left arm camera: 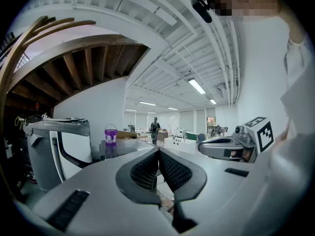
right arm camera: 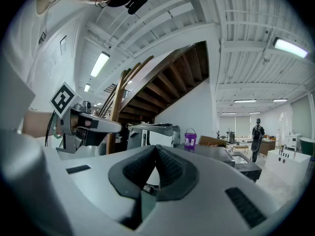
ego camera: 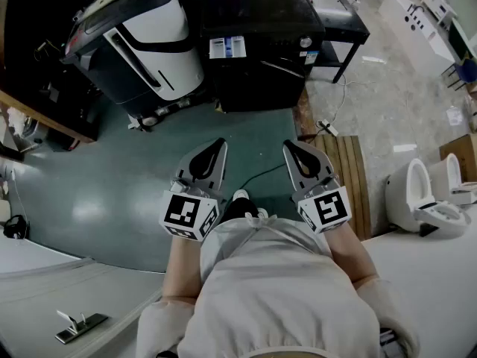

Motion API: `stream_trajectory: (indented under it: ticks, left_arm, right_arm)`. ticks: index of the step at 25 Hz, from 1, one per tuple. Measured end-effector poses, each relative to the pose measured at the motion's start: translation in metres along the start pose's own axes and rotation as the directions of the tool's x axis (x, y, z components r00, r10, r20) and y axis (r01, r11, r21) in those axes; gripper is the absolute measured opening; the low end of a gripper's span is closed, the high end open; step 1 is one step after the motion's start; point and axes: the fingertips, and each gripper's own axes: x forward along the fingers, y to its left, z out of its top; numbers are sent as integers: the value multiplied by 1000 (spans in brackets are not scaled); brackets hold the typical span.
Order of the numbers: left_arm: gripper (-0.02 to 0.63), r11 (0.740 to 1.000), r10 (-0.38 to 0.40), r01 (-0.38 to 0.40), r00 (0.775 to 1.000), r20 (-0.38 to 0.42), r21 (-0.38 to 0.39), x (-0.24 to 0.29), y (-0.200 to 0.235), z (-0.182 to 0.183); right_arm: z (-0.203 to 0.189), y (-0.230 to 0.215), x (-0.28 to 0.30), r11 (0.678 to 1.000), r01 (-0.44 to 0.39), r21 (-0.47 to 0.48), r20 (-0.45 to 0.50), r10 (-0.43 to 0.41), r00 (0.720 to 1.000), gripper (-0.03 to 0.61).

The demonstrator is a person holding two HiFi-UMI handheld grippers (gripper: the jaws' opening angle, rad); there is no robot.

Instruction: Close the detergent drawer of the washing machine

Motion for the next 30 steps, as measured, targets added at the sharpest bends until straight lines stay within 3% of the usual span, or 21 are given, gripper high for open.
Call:
stream_trajectory:
  ticks: [7, 19, 30]
  left_arm:
    - [18, 1000, 0, 0, 1000, 0, -5, 8, -3, 0]
    - [18, 1000, -19, 18, 1000, -20, -16, 28, -8, -4]
    - [18, 997, 25, -28, 998, -56, -65, 55, 53, -32]
  right_arm:
    - [-4, -10, -2, 1000, 7, 3, -10, -7, 1000, 2]
    - [-10, -36, -4, 995, 41, 89, -3, -41, 999, 5]
    - [-39, -45, 60, 992, 16, 127, -57, -8, 998, 6]
